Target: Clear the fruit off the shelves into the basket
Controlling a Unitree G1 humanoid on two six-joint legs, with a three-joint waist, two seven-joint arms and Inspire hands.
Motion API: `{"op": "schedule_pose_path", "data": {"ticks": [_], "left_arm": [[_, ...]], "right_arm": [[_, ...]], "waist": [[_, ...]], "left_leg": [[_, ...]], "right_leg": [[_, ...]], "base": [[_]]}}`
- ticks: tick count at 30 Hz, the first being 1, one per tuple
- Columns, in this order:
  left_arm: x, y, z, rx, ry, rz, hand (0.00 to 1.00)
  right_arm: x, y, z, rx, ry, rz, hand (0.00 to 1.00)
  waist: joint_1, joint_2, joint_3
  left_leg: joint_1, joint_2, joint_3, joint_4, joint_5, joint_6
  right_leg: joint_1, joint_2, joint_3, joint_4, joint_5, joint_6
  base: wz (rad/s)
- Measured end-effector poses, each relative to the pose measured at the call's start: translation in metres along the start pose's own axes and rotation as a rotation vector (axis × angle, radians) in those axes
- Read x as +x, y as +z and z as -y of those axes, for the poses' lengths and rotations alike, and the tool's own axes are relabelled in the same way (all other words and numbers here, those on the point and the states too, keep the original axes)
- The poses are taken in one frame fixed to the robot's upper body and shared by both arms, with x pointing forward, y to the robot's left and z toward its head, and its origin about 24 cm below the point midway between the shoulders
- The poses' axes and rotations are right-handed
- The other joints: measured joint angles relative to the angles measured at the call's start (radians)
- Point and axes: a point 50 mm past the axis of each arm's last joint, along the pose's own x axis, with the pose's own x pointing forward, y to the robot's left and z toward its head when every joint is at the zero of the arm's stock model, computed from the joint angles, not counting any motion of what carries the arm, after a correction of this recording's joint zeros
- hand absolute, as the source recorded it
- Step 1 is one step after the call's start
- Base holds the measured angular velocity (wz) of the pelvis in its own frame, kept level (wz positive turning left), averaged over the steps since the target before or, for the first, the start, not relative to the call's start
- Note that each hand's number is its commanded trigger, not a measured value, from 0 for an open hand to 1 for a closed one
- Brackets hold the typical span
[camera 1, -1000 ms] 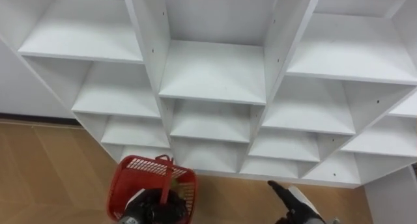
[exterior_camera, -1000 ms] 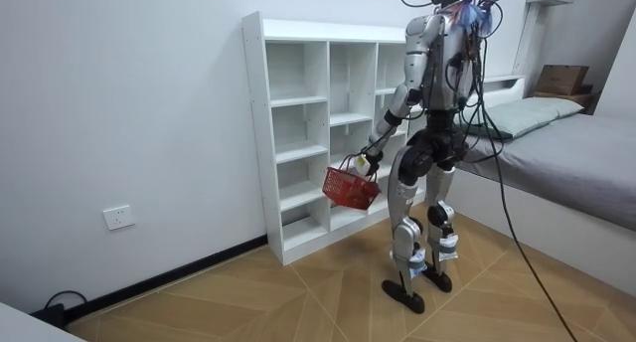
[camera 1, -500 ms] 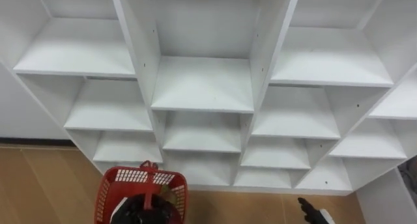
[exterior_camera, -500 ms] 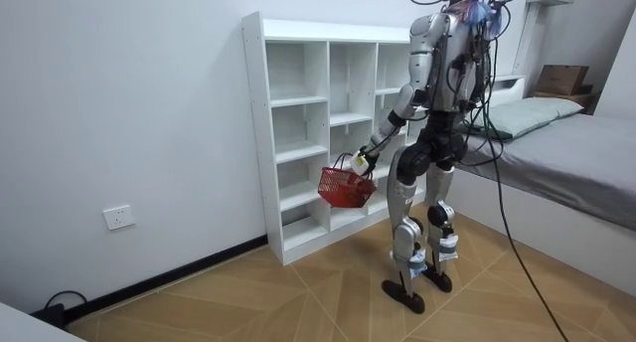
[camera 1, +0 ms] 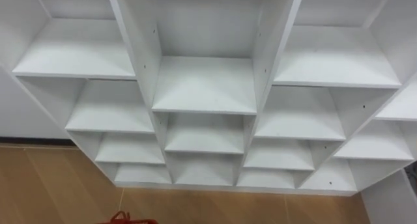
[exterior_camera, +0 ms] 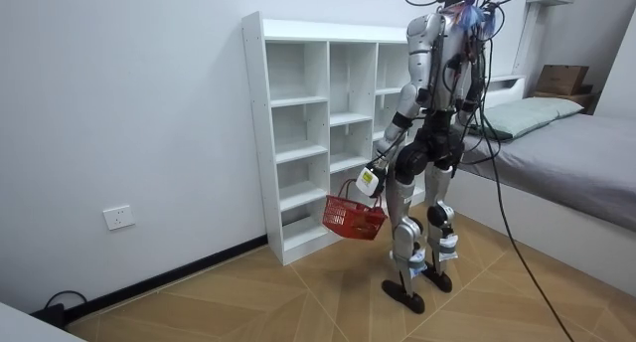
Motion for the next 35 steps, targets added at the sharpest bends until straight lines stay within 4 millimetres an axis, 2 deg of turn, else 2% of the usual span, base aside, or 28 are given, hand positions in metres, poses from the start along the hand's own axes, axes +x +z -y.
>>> {"op": "schedule_pose_path", "data": {"ticks": [6,14,17,20,27,35], "left_arm": [[0.000,-0.007,-0.010,0.092,0.058,-0.063,1.00],[-0.004,-0.018,-0.015,0.274,0.120,-0.091,1.00],[-0.003,-0.016,-0.015,0.368,0.136,-0.081,1.00],[-0.003,-0.013,-0.014,0.395,0.141,-0.072,1.00],[-0.003,-0.014,-0.011,0.400,0.133,-0.075,1.00],[-0.007,-0.030,-0.013,0.432,0.117,-0.142,1.00]], "right_arm": [[0.000,-0.004,0.000,0.052,0.026,-0.041,0.00],[0.000,-0.005,0.000,0.061,0.045,-0.045,0.00],[0.000,-0.002,-0.001,0.051,0.054,-0.039,0.00],[0.000,-0.002,-0.001,0.051,0.057,-0.040,0.00],[0.001,-0.001,-0.005,0.046,0.077,-0.041,0.00],[0.001,-0.001,-0.006,0.050,0.084,-0.044,0.00]], "waist": [[-0.004,0.006,0.0035],[-0.007,0.010,0.0013],[-0.025,0.007,-0.0017],[-0.025,0.000,-0.0061],[-0.025,-0.010,-0.0033],[-0.024,-0.008,-0.0030]], "left_leg": [[0.013,-0.001,0.003,0.000,-0.002,-0.001],[0.034,0.003,0.005,0.000,-0.010,-0.003],[0.034,0.003,0.001,0.000,-0.010,-0.003],[0.035,0.003,0.001,-0.001,-0.010,-0.003],[0.032,0.003,0.001,-0.001,-0.011,-0.004],[0.037,0.005,0.004,0.000,-0.015,-0.004]], "right_leg": [[0.014,0.003,0.000,-0.001,-0.001,0.001],[0.029,0.010,0.019,0.000,-0.001,0.001],[0.029,0.011,0.019,0.001,-0.002,0.001],[0.029,0.012,0.021,0.000,-0.002,0.000],[0.033,0.013,0.024,-0.001,-0.002,0.000],[0.034,0.015,0.027,-0.002,-0.002,0.000]], "base": [[0.00],[-0.05],[0.00],[0.00],[0.00],[0.00]]}}
